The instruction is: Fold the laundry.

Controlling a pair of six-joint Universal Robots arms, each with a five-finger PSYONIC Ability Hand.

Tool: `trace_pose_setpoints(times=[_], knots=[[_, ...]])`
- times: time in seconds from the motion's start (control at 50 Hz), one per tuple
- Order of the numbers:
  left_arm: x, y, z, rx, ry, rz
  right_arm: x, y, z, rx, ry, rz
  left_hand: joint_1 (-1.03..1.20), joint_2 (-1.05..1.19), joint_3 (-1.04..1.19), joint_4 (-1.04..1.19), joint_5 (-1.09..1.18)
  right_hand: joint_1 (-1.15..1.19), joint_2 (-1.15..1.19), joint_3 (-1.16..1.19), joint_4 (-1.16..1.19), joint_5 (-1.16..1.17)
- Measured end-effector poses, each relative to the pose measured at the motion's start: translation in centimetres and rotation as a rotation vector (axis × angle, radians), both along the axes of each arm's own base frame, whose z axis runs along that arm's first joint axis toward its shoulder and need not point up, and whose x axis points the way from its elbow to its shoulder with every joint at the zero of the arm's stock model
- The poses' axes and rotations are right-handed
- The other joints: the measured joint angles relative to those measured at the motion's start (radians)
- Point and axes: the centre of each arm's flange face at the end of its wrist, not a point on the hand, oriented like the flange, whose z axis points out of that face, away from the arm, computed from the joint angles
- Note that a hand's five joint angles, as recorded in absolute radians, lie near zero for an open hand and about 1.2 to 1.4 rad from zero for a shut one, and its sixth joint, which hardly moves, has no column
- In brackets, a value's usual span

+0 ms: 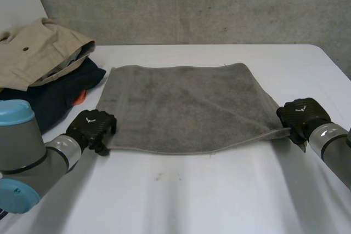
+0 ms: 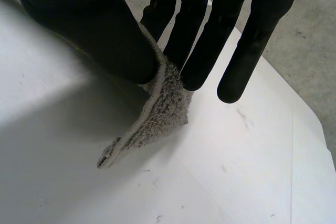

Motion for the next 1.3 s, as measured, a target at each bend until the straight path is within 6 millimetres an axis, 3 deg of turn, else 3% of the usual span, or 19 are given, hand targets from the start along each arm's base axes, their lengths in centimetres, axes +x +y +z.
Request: trace_pose_setpoints(times=[0.08,0.18,0.26,0.34,0.46,0.56,0.66,0.78,0.84,0.86,0.96,1.0,1.06,1.12,1.14,1.16,1.18,1.22,1.3], knots=[[-0.1,-0.7,-0.1,-0.018,-0.013,-0.005,0.0,0.1,-0.1,0.004,0.001,0.000,0.469,0.487,0.477,0.479,0.472,0.000,0.000,0.000,0.000,0.000],[-0.4,-1.4,0.7,-0.056,-0.014,0.000,-0.1,0.2,0.5,-0.014,0.004,-0.004,0.478,0.549,0.545,0.548,0.515,0.000,0.000,0.000,0.000,0.000],[-0.5,-1.2,3.4,-0.133,-0.007,0.016,-0.2,0.3,2.0,-0.059,0.010,-0.004,0.478,0.550,0.545,0.548,0.515,0.000,0.000,0.000,0.000,0.000],[-1.1,0.6,8.3,-0.258,0.018,0.012,-0.5,0.9,6.5,-0.177,0.054,0.005,0.478,0.550,0.545,0.548,0.515,0.000,0.000,0.000,0.000,0.000],[-1.2,5.6,15.3,-0.399,0.056,-0.022,-2.2,2.6,12.6,-0.291,0.212,0.006,0.478,0.551,0.548,0.548,0.515,0.000,0.001,0.000,0.000,0.000],[-0.8,8.2,17.2,-0.391,0.031,-0.043,-3.4,4.1,14.8,-0.266,0.348,0.017,0.478,0.553,0.550,0.549,0.515,0.000,0.001,0.000,0.000,0.000],[-0.9,8.3,16.3,-0.335,-0.040,-0.061,-3.7,4.3,14.2,-0.195,0.404,0.043,0.478,0.553,0.550,0.552,0.515,0.000,0.001,0.000,0.000,0.000],[-1.9,3.5,10.4,-0.179,-0.231,-0.072,-3.4,0.7,9.0,-0.034,0.428,0.081,0.478,0.553,0.550,0.552,0.515,0.000,0.001,0.000,0.000,0.007],[-2.1,2.3,9.3,-0.163,-0.264,-0.068,-3.3,-0.2,8.2,-0.027,0.432,0.078,0.478,0.553,0.550,0.552,0.515,0.000,0.001,0.000,0.000,0.010],[-2.8,-0.6,7.4,-0.160,-0.334,-0.051,-2.7,-2.5,6.8,-0.054,0.447,0.058,0.478,0.553,0.550,0.553,0.515,0.000,0.001,0.000,0.001,0.015],[-4.8,-5.6,7.3,-0.290,-0.403,-0.019,-1.2,-7.2,6.9,-0.246,0.460,-0.020,0.478,0.554,0.551,0.553,0.515,0.000,0.003,0.001,0.001,0.016],[-5.8,-7.5,8.9,-0.399,-0.395,0.001,-0.6,-8.7,8.0,-0.352,0.449,-0.054,0.478,0.554,0.551,0.553,0.515,0.000,0.007,0.001,0.001,0.016],[-7.6,-10.7,14.5,-0.699,-0.314,0.065,0.9,-11.9,12.6,-0.692,0.372,-0.148,0.478,0.554,0.551,0.553,0.515,0.000,0.007,0.001,0.001,0.016],[-8.3,-11.7,18.7,-0.901,-0.235,0.109,1.4,-12.8,15.7,-0.883,0.308,-0.194,0.478,0.554,0.551,0.553,0.521,0.000,0.007,0.001,0.001,0.016],[-8.6,-11.8,22.1,-1.057,-0.165,0.143,1.7,-12.9,18.1,-1.024,0.255,-0.221,0.478,0.554,0.551,0.553,0.532,0.000,0.007,0.001,0.001,0.015],[-8.7,-11.7,23.7,-1.131,-0.130,0.159,1.8,-12.8,19.2,-1.081,0.230,-0.229,0.478,0.554,0.551,0.553,0.532,0.000,0.007,0.001,0.001,0.016],[-8.7,-11.7,23.7,-1.131,-0.130,0.159,1.8,-12.8,19.2,-1.081,0.230,-0.229,0.478,0.554,0.551,0.553,0.532,0.000,0.007,0.001,0.001,0.016],[-8.5,-11.0,27.1,-1.277,-0.051,0.188,2.1,-12.4,21.1,-1.183,0.175,-0.234,0.478,0.554,0.551,0.553,0.536,0.000,0.007,0.001,0.002,0.018],[-8.2,-10.6,27.3,-1.277,-0.022,0.181,2.4,-12.1,21.2,-1.179,0.139,-0.211,0.478,0.554,0.551,0.553,0.539,0.000,0.007,0.001,0.001,0.019]])
